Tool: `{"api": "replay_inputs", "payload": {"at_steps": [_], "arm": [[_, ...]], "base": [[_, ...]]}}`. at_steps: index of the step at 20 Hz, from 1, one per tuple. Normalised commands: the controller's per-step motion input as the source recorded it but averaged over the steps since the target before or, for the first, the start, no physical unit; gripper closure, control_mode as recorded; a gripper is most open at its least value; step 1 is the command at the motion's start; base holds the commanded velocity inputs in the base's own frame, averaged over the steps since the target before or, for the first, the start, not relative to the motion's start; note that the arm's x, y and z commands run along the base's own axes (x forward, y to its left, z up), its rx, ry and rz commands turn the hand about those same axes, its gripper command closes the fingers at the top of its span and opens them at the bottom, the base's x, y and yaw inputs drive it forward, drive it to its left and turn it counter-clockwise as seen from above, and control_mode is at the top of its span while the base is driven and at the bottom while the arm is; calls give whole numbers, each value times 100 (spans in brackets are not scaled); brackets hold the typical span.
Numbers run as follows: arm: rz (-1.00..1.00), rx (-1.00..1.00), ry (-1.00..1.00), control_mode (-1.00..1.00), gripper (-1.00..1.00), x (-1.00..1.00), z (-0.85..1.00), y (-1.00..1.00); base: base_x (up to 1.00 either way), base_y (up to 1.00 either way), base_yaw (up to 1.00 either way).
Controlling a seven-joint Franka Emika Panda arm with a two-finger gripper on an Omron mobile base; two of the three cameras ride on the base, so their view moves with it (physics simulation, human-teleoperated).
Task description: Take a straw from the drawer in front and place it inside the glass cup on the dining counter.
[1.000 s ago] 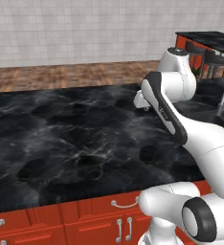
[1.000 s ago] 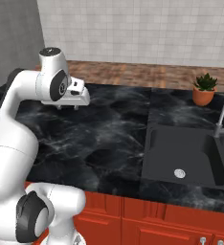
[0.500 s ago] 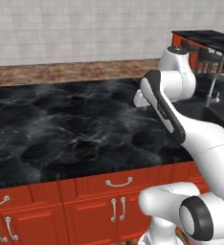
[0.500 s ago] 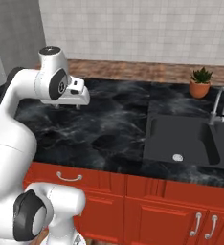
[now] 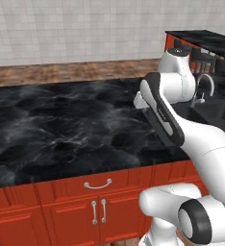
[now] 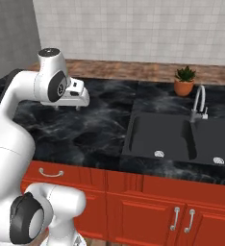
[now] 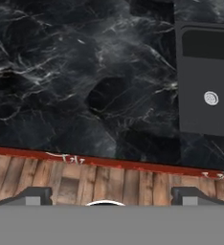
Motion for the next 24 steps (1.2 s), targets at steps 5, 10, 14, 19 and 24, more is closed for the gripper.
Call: {"api": "replay_inputs", "payload": {"at_steps": [5,10,14,19,24], "arm": [[0,0,0,100,-100,0,0,0],[0,0,0,100,-100,0,0,0],[0,0,0,100,-100,0,0,0],[0,0,0,100,-100,0,0,0],[0,0,0,100,-100,0,0,0]], "base": [[0,-60,0],[5,-48,0],[11,-49,0],[11,-49,0],[17,-42,0]]}}
